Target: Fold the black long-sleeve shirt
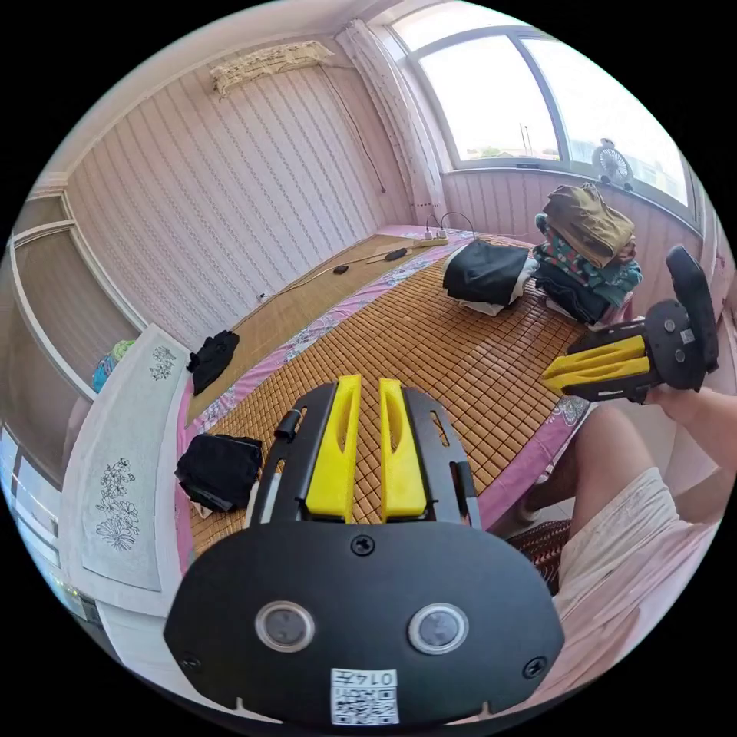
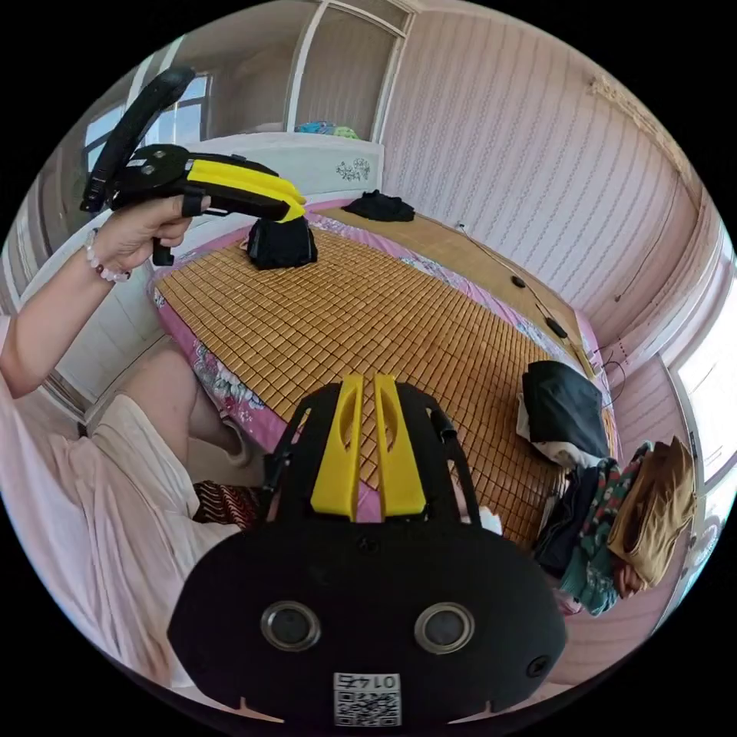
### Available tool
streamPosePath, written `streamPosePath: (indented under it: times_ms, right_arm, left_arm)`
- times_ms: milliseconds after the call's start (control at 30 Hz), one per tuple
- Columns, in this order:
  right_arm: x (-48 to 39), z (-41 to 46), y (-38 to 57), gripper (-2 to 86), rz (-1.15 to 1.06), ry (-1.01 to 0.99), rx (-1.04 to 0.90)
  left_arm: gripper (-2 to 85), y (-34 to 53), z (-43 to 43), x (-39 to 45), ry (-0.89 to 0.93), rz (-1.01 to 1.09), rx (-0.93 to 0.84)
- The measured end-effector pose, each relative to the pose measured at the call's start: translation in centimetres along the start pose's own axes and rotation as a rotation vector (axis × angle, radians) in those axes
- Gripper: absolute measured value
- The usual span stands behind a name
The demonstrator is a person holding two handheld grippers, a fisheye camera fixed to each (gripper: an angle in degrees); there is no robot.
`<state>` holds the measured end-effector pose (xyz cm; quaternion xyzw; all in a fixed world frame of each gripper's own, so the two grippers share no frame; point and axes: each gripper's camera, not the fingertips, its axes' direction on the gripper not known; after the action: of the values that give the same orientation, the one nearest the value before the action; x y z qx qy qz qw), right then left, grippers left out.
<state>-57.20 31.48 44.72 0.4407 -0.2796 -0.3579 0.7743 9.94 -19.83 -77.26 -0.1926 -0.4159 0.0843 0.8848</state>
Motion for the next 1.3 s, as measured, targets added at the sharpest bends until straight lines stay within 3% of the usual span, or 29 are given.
streamPosePath:
  times_ms: [200, 300, 567, 733, 1133, 1300]
  right_arm:
    - [-8.0, 5.1, -3.9, 5.5, -0.141, -0.045, 0.026]
    - [-12.2, 9.5, -6.7, 6.3, -0.262, -0.087, -0.002]
    - [-24.0, 26.8, -17.8, 7.6, -0.538, -0.181, -0.097]
    - [-28.6, 38.3, -25.8, 7.9, -0.543, -0.241, -0.135]
    - [-36.1, 64.2, -40.6, 9.6, -0.483, -0.273, -0.262]
    - [-33.2, 68.0, -43.5, 2.2, -0.422, -0.296, -0.348]
  left_arm:
    - [5.3, 5.6, -1.2, -8.0, -0.028, -0.123, -0.010]
    - [6.5, 10.2, 0.0, -13.7, 0.054, -0.246, -0.013]
    - [8.1, 27.7, 8.0, -31.5, 0.130, -0.611, -0.160]
    - [7.1, 33.9, 12.9, -41.2, 0.165, -0.788, -0.188]
    - [8.8, 32.8, 29.5, -54.9, 0.158, -0.887, -0.308]
    - [2.2, 32.8, 32.8, -57.2, 0.219, -0.949, -0.345]
